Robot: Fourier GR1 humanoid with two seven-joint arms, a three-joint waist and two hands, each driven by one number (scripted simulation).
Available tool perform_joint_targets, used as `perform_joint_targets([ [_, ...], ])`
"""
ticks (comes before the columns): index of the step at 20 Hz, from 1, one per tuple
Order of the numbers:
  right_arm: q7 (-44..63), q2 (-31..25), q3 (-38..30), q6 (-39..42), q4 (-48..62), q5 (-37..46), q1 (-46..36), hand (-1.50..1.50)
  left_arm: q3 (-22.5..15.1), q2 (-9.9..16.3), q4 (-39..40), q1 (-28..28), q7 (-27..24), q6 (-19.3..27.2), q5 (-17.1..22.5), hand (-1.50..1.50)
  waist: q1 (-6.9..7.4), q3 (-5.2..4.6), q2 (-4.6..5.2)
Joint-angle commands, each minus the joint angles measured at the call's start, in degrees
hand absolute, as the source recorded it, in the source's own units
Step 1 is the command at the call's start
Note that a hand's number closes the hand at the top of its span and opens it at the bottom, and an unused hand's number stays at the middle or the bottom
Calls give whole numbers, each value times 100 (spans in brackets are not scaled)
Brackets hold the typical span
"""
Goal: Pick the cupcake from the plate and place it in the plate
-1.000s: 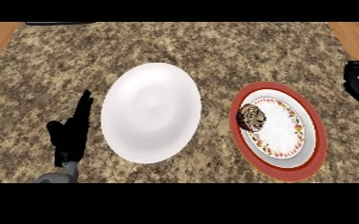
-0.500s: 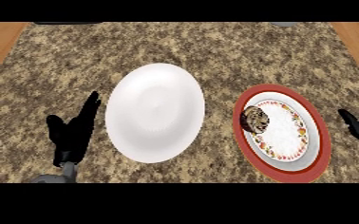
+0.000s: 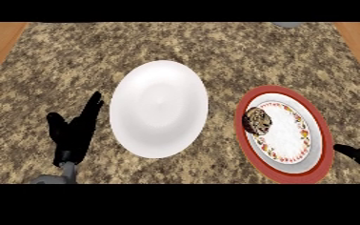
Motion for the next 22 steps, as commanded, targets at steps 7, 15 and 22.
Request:
perform_joint_targets([
  [7,2482,-454,902,-283,-1520,795,-400,-150,-370,-309,-54,504,37,-58,-179,0,83,-28,38],
  [15,3613,-157,1450,-124,-1317,1586,-1124,-150,-5,-237,8,33,387,-144,-110,0,83,-23,51],
  [22,4011,545,1670,97,-1201,1779,-1477,-150,-47,-473,162,40,319,-179,-239,0,67,-21,51],
])
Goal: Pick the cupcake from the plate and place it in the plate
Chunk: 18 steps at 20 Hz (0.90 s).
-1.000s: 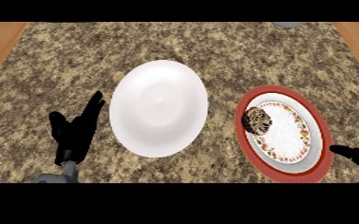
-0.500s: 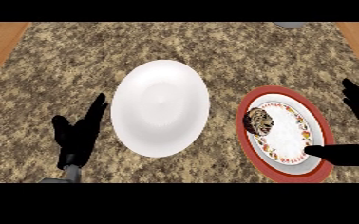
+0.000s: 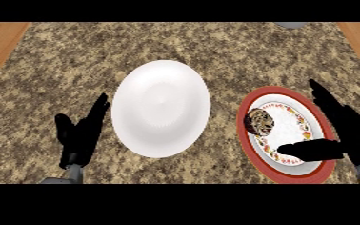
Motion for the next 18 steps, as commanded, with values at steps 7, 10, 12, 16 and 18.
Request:
perform_joint_targets([
  [7,-326,588,5,220,401,578,106,-150,-7,-243,471,157,-105,-254,-54,0,-39,-34,34],
  [10,353,744,218,234,801,1075,-568,-150,-61,-302,238,233,-103,-169,-174,0,11,-35,38],
  [12,683,925,413,152,491,1332,-417,-150,91,-103,116,128,253,-301,-81,0,-12,-36,30],
  [16,718,1304,505,161,810,1705,-598,-150,250,-101,199,323,-112,-439,-74,0,0,-36,32],
  [18,437,1318,323,407,977,1622,-555,-150,323,-226,421,-49,85,-348,-101,0,-22,-35,34],
])
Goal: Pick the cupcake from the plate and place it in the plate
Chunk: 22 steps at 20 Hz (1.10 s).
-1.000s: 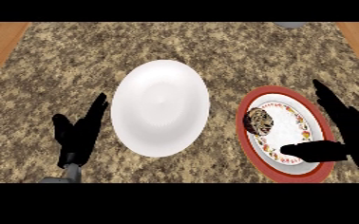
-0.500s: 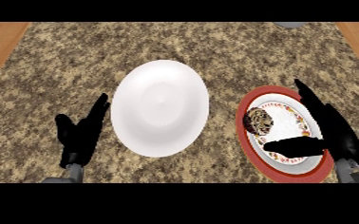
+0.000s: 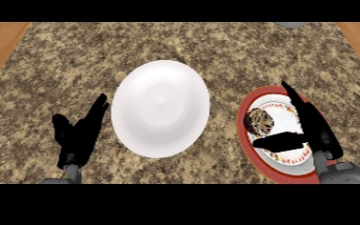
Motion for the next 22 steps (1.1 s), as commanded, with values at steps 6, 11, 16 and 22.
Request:
perform_joint_targets([
  [6,-62,466,-181,471,436,276,-189,-150,70,-47,-249,360,235,-119,-51,0,0,-40,31],
  [11,-681,574,201,662,1055,731,-428,150,181,-84,145,47,138,-210,-28,0,7,-40,39],
  [16,-914,525,-79,726,1315,973,-497,150,-17,-303,212,340,-176,-149,-281,0,-3,-40,38],
  [22,195,1595,1692,51,399,2617,-498,150,-37,-309,94,69,240,-85,-297,0,76,-64,-2],
])
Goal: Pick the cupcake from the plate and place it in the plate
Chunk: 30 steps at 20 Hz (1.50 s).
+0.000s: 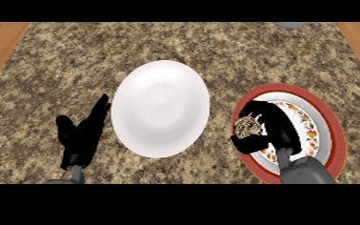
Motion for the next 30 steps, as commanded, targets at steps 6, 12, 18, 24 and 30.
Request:
perform_joint_targets([
  [6,1337,1675,2855,-248,-121,2136,-984,150,-257,-39,129,-163,312,-198,-24,0,469,-87,-78],
  [12,2384,1704,3638,-1332,-442,3233,-1841,150,-277,-134,315,1,194,-170,-43,0,392,-67,-127],
  [18,3515,1709,3921,-2233,-645,4044,-1960,150,-166,-117,350,-62,191,-190,31,0,219,-49,-103],
  [24,4008,1709,3751,-2922,-765,4612,-1852,150,-56,-35,291,-41,191,-222,81,0,194,-34,-39],
  [30,4289,1709,3527,-3345,-597,5380,-1793,150,20,60,214,13,243,-229,82,0,128,-33,-9],
])
